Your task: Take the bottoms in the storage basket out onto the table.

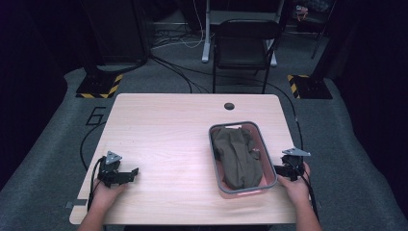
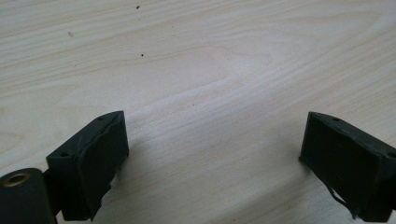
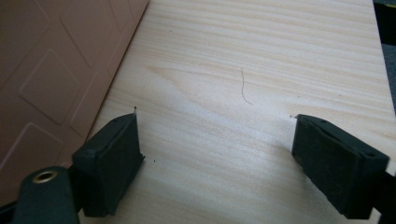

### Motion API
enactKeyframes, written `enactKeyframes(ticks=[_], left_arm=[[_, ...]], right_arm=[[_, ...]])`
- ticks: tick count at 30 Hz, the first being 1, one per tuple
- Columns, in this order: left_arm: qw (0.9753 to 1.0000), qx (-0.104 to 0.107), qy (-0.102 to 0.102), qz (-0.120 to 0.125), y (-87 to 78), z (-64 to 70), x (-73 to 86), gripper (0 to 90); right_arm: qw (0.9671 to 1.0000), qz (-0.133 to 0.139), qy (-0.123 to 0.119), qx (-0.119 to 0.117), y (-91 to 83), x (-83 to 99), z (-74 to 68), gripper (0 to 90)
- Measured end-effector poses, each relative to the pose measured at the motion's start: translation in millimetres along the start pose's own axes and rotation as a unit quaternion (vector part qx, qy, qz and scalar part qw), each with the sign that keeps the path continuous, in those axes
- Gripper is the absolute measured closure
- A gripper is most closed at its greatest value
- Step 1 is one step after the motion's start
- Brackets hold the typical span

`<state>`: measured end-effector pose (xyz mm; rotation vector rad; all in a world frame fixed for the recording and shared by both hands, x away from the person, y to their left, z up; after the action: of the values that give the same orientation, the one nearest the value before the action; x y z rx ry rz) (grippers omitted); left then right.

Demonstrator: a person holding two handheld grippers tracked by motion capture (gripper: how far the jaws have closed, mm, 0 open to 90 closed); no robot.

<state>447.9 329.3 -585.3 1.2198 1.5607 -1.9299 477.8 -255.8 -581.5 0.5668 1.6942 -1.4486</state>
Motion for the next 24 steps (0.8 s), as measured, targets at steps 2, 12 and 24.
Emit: enactKeyframes(ticks=[2, 12, 24], left_arm=[[1.0000, 0.001, 0.002, 0.002, 1.1, -0.1, -0.5, 6.0], [1.0000, 0.001, 0.002, 0.002, 1.2, -0.3, -0.5, 6.1], [1.0000, 0.003, 0.005, -0.003, 0.2, -0.3, -0.1, 6.3]], right_arm=[[1.0000, 0.000, -0.002, -0.001, 0.2, -0.1, 0.1, 14.0], [1.0000, 0.000, -0.002, -0.001, 0.2, -0.1, 0.1, 13.9], [1.0000, 0.000, -0.002, -0.001, 0.2, -0.1, 0.1, 13.9]])
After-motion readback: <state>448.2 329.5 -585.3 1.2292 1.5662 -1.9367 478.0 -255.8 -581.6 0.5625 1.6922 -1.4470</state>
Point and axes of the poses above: each handheld gripper's, and its own axes: y roughly forward along the jaws, x roughly out of its underside, z roughly to its right, the point moved 8 cm from there along y, roughly forward along the jaws, and after that the axes turned 6 degrees about z, right-handed, at the moved point
